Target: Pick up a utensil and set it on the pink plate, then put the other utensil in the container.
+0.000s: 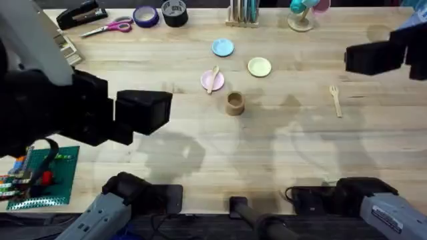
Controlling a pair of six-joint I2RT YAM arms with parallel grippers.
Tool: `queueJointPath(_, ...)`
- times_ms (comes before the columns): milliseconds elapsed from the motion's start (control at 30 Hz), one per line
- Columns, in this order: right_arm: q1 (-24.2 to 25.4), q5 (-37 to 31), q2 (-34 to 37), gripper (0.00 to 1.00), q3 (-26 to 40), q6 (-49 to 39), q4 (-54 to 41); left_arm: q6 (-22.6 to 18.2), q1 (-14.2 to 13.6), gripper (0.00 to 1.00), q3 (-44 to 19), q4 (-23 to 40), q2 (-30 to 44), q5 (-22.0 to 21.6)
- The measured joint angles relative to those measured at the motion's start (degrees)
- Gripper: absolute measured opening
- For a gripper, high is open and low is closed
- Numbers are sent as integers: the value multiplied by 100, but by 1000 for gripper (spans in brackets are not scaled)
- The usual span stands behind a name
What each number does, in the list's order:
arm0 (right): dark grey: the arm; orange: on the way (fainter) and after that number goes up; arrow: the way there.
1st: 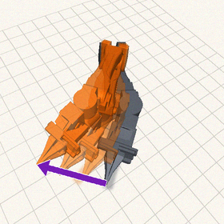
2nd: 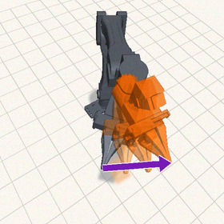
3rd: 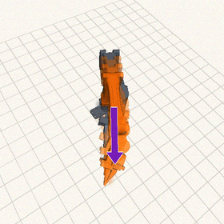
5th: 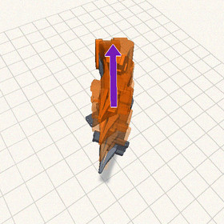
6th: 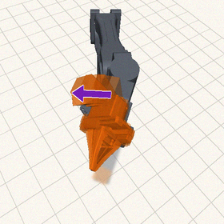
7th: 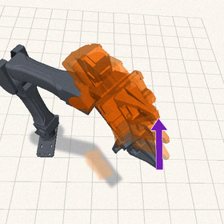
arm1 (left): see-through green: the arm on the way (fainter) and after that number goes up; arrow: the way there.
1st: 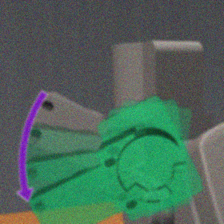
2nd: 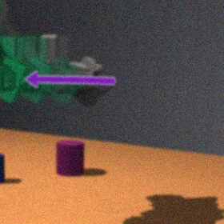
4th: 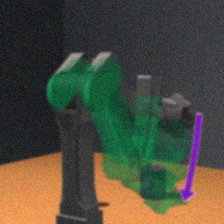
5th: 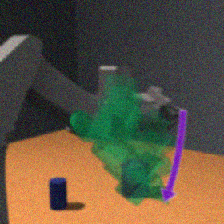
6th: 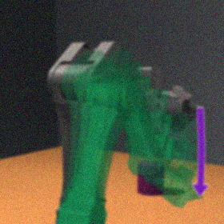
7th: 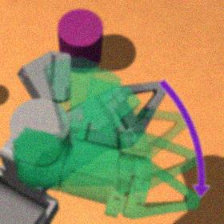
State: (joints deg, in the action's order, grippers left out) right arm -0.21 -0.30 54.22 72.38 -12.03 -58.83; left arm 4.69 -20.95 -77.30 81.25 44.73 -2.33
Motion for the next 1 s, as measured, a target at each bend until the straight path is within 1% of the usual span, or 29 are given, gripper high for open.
queueJointPath(100,0,-16,0,997,0,20,-165,0,0,993,0,90,0,0)
queueJointPath(200,0,-171,2,996,0,247,-361,0,0,995,2,376,0,-2)
queueJointPath(333,68,-444,55,996,0,531,-846,-2,0,994,2,938,0,-2)
queueJointPath(400,171,-507,116,995,0,586,-952,-2,0,995,4,1331,0,0)
queueJointPath(433,236,-529,140,995,-4,605,-951,-2,0,995,7,1401,-2,0)
queueJointPath(600,719,-613,151,995,-299,637,-895,-2,0,995,7,1411,0,0)
queueJointPath(633,999,-619,153,997,-616,648,-863,-2,0,995,7,1411,0,0)
queueJointPath(700,1144,-619,153,996,-823,649,-753,-2,0,993,7,1410,0,0)
queueJointPath(800,1259,-628,153,997,-1137,673,-481,-2,0,994,7,1410,0,0)
queueJointPath(1000,1276,-636,192,997,-1783,713,314,-2,0,995,7,1410,0,0)
